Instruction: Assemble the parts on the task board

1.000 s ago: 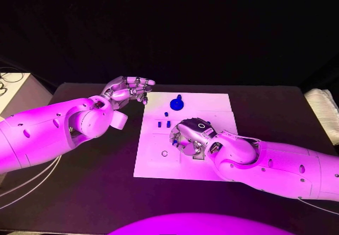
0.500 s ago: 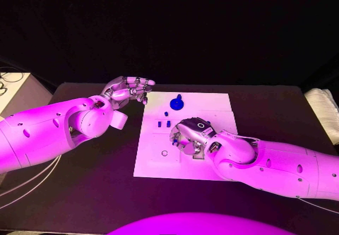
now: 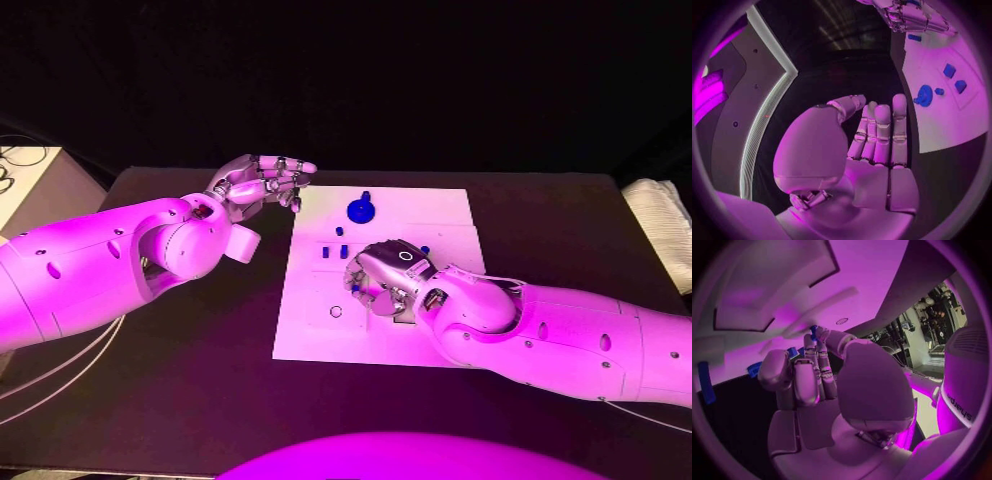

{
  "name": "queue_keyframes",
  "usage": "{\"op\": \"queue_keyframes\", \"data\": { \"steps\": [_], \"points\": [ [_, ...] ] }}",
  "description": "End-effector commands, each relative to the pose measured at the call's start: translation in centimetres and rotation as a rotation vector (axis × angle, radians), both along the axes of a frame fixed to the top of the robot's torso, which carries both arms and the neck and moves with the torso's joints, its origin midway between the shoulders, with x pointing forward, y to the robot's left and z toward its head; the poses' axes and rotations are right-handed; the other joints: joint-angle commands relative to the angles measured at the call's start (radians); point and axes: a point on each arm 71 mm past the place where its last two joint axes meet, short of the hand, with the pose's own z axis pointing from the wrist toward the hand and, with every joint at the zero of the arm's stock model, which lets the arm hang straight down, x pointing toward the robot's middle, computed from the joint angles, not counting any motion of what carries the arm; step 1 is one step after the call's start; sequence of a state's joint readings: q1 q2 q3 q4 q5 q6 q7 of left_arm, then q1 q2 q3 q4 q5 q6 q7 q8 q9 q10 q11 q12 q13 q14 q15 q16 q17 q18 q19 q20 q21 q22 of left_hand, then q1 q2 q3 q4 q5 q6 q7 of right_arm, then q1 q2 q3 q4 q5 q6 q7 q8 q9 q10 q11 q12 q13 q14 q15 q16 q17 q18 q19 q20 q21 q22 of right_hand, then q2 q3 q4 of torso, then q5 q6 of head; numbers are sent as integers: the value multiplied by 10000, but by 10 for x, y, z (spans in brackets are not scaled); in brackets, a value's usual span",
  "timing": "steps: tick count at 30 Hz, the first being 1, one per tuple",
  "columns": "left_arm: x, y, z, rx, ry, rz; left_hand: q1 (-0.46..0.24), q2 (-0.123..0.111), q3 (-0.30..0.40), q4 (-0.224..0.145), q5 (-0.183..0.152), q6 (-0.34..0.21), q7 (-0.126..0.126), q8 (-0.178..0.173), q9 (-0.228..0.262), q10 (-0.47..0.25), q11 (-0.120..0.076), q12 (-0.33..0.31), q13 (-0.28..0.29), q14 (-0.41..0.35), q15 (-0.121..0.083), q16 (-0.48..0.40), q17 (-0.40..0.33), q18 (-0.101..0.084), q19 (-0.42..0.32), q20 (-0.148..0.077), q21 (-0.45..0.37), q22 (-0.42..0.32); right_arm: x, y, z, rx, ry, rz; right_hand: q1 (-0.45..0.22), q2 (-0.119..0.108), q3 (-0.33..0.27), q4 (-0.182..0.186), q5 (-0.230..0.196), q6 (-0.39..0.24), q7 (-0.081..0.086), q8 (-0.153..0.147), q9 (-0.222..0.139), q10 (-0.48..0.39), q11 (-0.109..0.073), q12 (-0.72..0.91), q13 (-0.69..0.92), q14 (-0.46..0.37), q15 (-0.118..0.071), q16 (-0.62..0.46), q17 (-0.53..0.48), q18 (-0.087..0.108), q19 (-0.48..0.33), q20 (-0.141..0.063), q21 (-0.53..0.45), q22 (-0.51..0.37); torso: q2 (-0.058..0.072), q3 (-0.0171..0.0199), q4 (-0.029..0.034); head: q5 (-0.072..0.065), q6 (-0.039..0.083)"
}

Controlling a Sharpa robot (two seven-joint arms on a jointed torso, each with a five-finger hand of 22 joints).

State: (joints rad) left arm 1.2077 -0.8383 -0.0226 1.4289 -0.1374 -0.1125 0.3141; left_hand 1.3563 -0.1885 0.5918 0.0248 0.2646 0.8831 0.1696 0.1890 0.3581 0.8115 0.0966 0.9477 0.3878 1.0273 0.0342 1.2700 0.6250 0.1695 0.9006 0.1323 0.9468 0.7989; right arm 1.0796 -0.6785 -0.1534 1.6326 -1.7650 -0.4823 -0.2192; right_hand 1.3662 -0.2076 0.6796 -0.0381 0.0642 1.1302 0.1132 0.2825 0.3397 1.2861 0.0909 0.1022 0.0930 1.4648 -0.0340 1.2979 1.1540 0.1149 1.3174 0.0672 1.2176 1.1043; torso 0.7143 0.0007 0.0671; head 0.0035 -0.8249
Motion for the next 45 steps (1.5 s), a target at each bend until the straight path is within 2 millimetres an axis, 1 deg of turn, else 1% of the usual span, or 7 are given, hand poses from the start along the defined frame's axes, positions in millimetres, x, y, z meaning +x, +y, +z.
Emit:
{"op": "queue_keyframes", "data": {
  "steps": [1,5,13,20,29,34,45],
  "points": [
    [-1,-2,1,-63,19,-130,-20,94,-82,-3,7,-23,32,7,8,85,4,-6,-14,60,4,-54,-8,145,4,36,-35,-9,-1,0,-5,-413,186,221,-80,170,-32,-12,163,-142,58,-1,27,429,-465,-132,562,338,10,8,-38,-107,-145,31,-110,-89,-3,-4,-4,-5,-9],
    [-1,-1,0,-44,23,-128,-20,94,-82,-3,7,-23,32,7,8,85,4,-6,-14,60,4,-54,-8,145,4,36,-35,-9,0,-1,-5,-354,213,187,-381,-46,-181,66,661,-627,243,-278,-6,-256,-237,-430,427,298,205,-8,-128,-52,-395,173,-387,-367,-5,-5,-6,-6,-15],
    [0,0,0,-17,37,-111,-20,94,-82,-3,7,-23,32,7,8,85,4,-6,-14,60,4,-54,-8,145,4,36,-35,-9,0,-4,-2,101,18,110,-503,-421,-322,86,704,-1100,441,-566,-5,-1891,134,-380,-132,29,520,-313,-728,183,-1128,497,-1332,-1345,-7,5,0,-25,-18],
    [1,1,0,3,54,-94,-20,94,-82,-3,7,-23,32,7,8,85,4,-6,-14,60,4,-54,-8,145,4,36,-35,-9,-3,-8,2,557,-104,112,-138,-377,-1525,117,1011,-1525,446,-926,-79,-3052,273,-126,-242,-548,654,-849,-1705,438,-2029,657,-2535,-2476,-11,6,-4,-51,8],
    [2,4,-1,40,48,-24,-20,103,-92,3,7,-18,30,9,8,90,2,-8,-27,56,3,-68,-19,145,7,37,-54,-21,-6,-32,19,865,0,-305,26,-280,-2002,230,1128,-1514,408,-1043,-115,-3093,248,231,-208,-524,646,-724,-1691,402,-1869,663,-2442,-2290,-16,-3,-22,-148,96],
    [2,5,-1,46,46,-17,-20,103,-92,3,7,-18,30,9,8,90,2,-8,-27,56,3,-68,-19,145,7,37,-54,-21,1,-56,36,819,144,-852,33,-227,-1957,377,1180,-1440,423,-1122,-138,-2640,139,693,-183,-38,542,-45,-814,182,-988,568,-1504,-1222,-20,4,-30,-238,175],
    [1,4,-1,68,18,-110,-27,105,-104,12,7,-18,30,8,7,93,2,-10,-37,42,3,-85,-48,145,10,37,-69,-30,30,-109,60,-246,452,-1968,-117,-440,-1619,501,1154,-1451,338,-1234,-149,-2289,66,850,-254,231,475,438,-152,-28,-266,495,-676,-261,-14,0,-10,-410,310]
  ]
}}
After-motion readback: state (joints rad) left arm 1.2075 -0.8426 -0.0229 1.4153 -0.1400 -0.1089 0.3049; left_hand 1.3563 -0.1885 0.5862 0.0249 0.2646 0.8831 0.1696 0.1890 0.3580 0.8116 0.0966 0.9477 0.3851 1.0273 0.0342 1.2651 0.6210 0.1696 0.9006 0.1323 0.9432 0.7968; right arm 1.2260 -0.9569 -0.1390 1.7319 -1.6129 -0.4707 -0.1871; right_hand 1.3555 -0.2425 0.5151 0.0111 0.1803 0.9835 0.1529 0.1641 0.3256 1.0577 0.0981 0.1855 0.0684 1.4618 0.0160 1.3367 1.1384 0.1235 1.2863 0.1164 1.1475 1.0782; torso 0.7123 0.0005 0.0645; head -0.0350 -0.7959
